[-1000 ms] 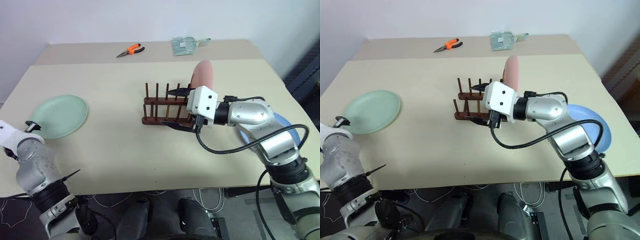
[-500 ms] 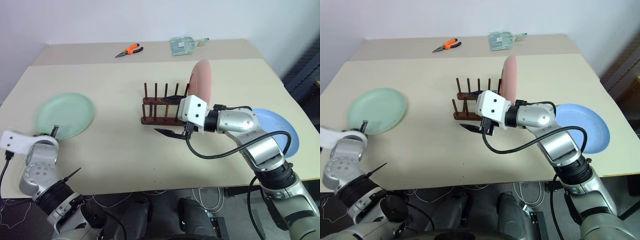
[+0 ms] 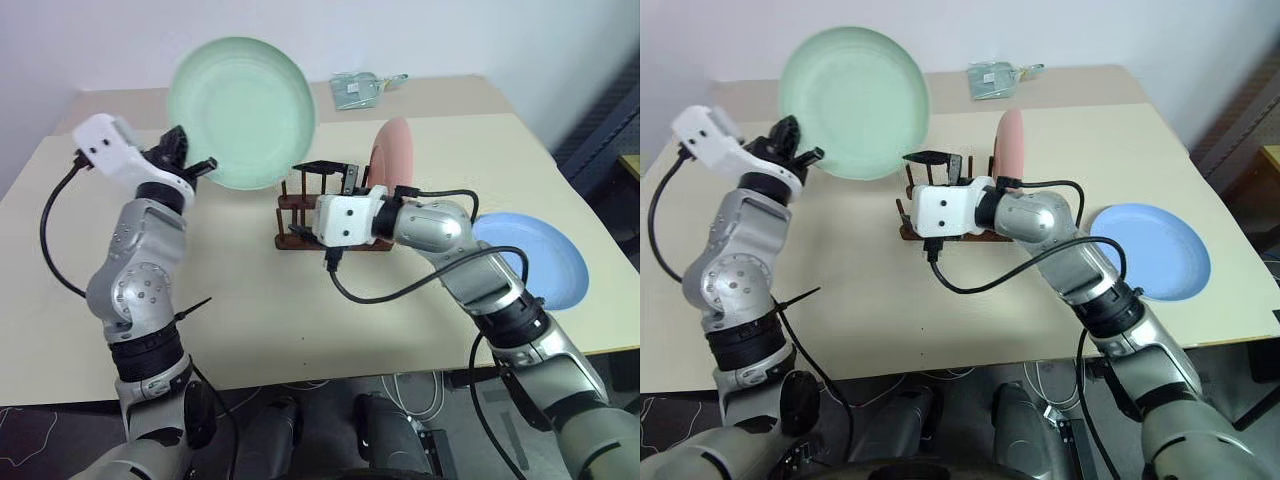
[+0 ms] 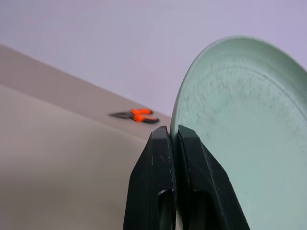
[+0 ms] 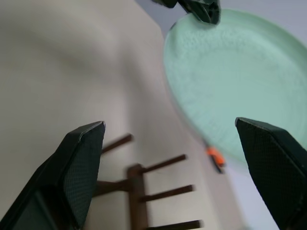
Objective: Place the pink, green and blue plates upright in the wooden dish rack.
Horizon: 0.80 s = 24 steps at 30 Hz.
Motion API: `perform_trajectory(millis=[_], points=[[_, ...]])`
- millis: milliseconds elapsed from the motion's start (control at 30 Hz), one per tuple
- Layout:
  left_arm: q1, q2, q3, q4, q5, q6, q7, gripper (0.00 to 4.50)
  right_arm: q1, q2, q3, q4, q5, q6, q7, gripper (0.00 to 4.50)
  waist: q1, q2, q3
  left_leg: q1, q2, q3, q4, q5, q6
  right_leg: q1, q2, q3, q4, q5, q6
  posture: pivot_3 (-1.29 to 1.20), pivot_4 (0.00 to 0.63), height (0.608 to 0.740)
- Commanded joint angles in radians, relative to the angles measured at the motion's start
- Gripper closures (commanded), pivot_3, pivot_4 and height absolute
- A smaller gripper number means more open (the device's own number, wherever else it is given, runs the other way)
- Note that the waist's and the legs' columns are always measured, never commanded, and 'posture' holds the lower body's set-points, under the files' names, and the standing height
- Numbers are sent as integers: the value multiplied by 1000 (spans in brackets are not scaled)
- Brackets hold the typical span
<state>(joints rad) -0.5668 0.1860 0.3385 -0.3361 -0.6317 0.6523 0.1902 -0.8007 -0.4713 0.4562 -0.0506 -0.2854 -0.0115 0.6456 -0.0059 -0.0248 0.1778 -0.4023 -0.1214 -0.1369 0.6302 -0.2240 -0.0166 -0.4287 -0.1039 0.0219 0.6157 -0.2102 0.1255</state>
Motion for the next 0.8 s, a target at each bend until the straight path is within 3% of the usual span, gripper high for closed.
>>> perform_trajectory(millis=[33,133,333,433,533,600,733,800], points=[[-28,2,-61,-85,9,0,-22,4498,-72,4,28,91,-143,-99,-71,280,-3,0,0,0,0,0,0,0,0,0,0,0,0,0,0,0,150,739],[-28,-27,-52,-93,-17,10,0,4500,-77,5,33,141,-198,-138,-95,1334,-4,0,0,0,0,0,0,1,-1,0,0,0,0,0,0,0,150,739],[-3,-31,-54,-105,-33,16,-27,4500,-62,10,23,150,-248,-171,-110,4397,-7,0,0,0,1,0,-1,1,-1,0,1,0,0,0,0,0,150,739],[-10,-30,-39,-98,-42,3,-40,3569,-52,16,23,140,-273,-194,-119,4500,-6,0,0,0,1,0,-1,1,-2,0,1,0,0,0,0,0,150,739],[-72,-45,49,-81,-54,-106,-9,2116,-45,30,9,133,-276,-211,-133,4500,-5,0,1,0,1,0,0,1,-2,0,1,0,0,0,0,0,150,739],[-104,-43,107,-58,-55,-160,21,2116,-39,37,-2,129,-269,-218,-138,4500,-7,0,1,0,1,0,-1,1,-2,0,1,0,0,0,-1,0,150,739],[-86,93,187,31,91,-267,26,2116,-3,66,-79,83,-164,-212,-149,4500,-10,0,1,2,2,1,-3,2,-3,0,2,1,0,0,-1,0,150,739],[10,188,163,78,198,-304,-32,2116,30,96,-154,11,2,-177,-108,4500,-10,0,1,2,2,1,-3,2,-3,0,2,1,0,1,-1,0,150,739]])
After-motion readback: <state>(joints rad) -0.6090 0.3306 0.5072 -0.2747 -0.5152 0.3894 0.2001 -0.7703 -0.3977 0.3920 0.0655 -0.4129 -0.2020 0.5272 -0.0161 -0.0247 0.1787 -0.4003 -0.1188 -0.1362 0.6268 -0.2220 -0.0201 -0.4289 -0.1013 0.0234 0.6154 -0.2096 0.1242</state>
